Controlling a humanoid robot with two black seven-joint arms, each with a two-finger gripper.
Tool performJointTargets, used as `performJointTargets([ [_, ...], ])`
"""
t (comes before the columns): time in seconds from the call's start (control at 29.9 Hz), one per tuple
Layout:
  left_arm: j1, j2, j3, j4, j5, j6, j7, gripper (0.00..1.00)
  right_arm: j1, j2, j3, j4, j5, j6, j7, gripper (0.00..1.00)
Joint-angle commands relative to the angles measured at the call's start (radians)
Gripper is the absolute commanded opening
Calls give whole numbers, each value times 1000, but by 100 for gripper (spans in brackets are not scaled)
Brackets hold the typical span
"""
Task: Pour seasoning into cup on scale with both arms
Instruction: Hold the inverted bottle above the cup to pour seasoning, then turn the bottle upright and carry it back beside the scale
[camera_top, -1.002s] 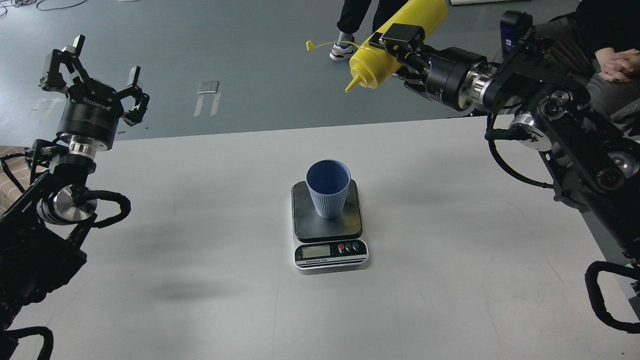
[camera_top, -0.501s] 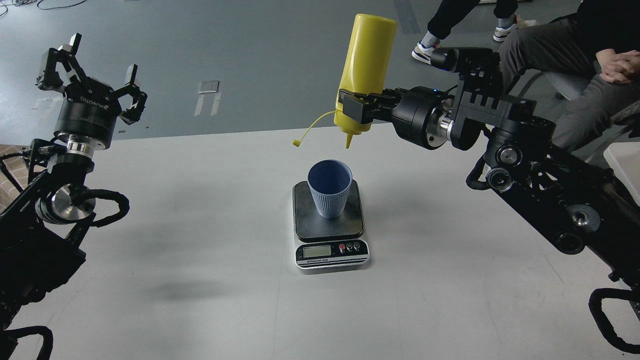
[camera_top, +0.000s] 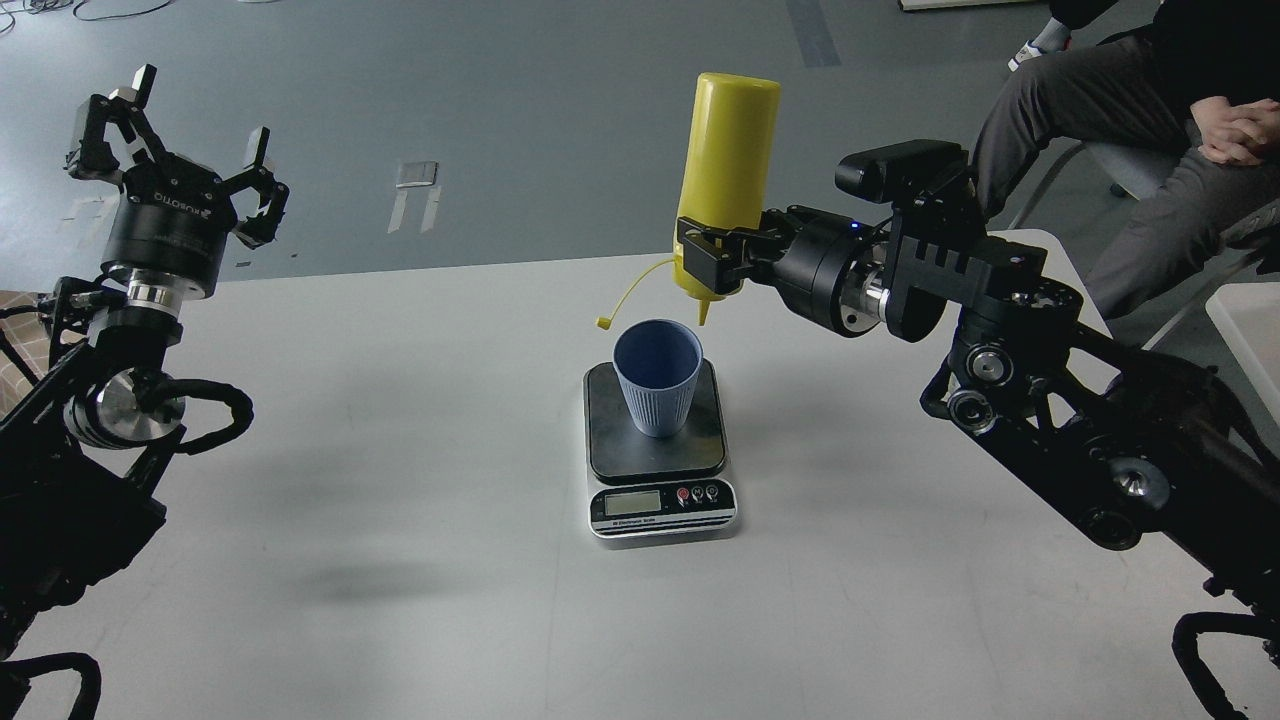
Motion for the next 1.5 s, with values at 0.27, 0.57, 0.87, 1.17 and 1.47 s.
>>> performJointTargets([
  [0.27, 2, 0, -2, 0, 0, 0, 0, 98, -1, 43, -14, -9, -28, -25, -1, 0],
  [0.57, 4, 2, -12, 0, 0, -3, 0, 98, -18, 59, -20, -18, -33, -26, -13, 0],
  [0.87, 4, 8, -12, 0, 0, -3, 0, 98, -23, 64, -20, -18, -36, -35, -15, 0],
  [1.17, 4, 6, -12, 0, 0, -3, 0, 98, -44, 111, 95, -23, 61, -72, -10, 0],
  [1.47, 5, 5, -12, 0, 0, -3, 0, 98, -93, 142, 405, -131, 837, -68, -30, 0],
])
